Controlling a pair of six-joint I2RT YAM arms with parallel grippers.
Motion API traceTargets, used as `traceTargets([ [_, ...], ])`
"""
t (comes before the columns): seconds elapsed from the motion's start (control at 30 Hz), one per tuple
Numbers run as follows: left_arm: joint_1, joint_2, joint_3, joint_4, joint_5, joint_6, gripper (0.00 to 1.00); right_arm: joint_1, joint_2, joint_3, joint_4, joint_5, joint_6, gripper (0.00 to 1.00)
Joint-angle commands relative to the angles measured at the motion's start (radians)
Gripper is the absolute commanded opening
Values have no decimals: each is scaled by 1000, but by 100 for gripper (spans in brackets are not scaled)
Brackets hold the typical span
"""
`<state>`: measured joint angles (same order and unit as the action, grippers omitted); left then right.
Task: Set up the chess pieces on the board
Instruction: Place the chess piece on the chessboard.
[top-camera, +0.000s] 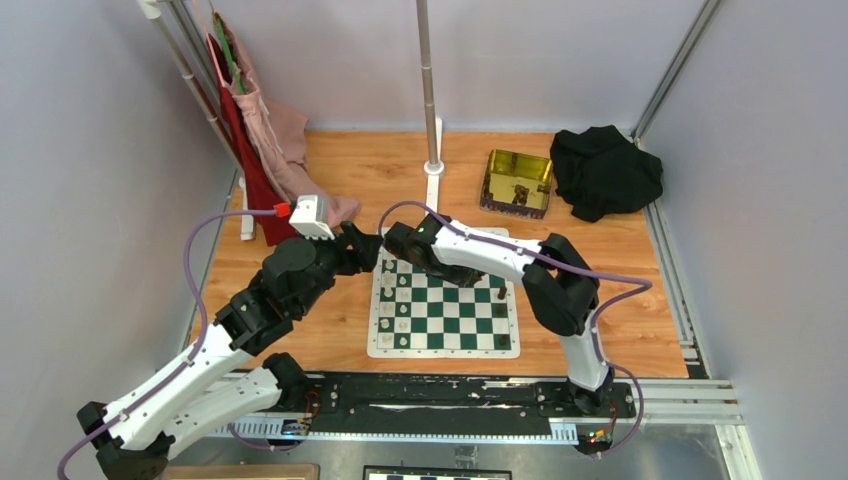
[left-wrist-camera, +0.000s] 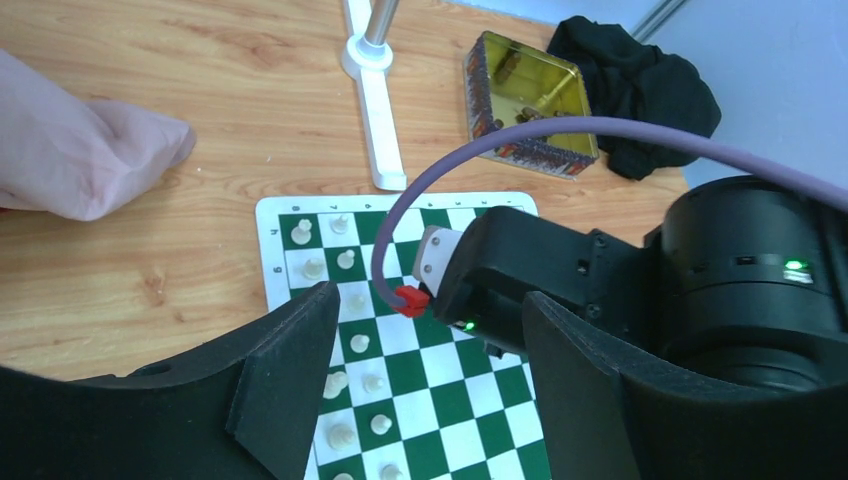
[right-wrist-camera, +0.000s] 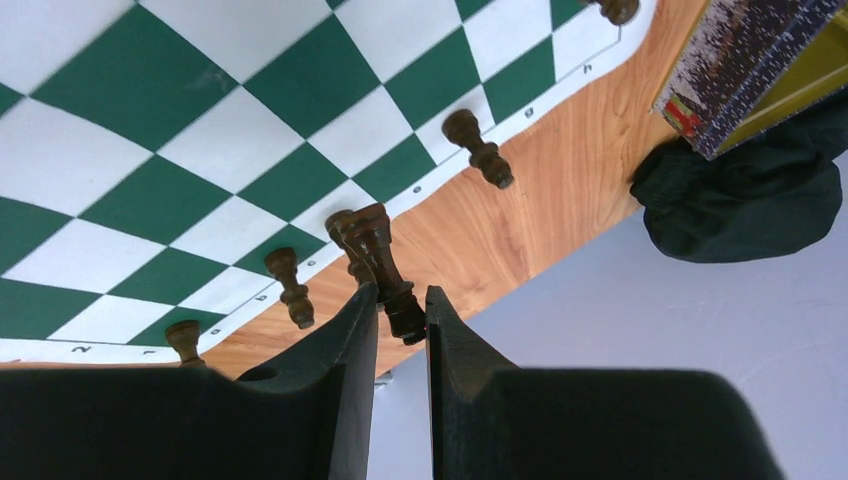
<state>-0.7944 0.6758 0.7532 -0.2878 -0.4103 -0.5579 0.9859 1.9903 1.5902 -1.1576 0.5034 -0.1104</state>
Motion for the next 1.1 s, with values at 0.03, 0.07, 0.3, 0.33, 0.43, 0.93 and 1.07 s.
traceTargets([
  [0.03,-5,-4,1,2,-33,7,73,11,73,56,-78,9,-18,0],
  [0.07,-6,-2,3,2,-34,8,73,11,80,59,-75,1,-25,0],
  [0.3,-6,9,12,5,-29,9,73,4,103,69,-43,-35,-59,2],
  [0.33,-5,11,14,4,-28,8,73,3,103,69,-40,-40,-60,2],
  [0.43,-6,19,16,10,-24,6,73,-2,106,67,-29,-55,-64,4],
  [0.93,-8,29,15,21,-13,-1,73,-13,141,61,-9,-90,-74,14],
  [1.07,-9,32,11,25,-11,0,72,-12,152,69,-8,-91,-74,20],
])
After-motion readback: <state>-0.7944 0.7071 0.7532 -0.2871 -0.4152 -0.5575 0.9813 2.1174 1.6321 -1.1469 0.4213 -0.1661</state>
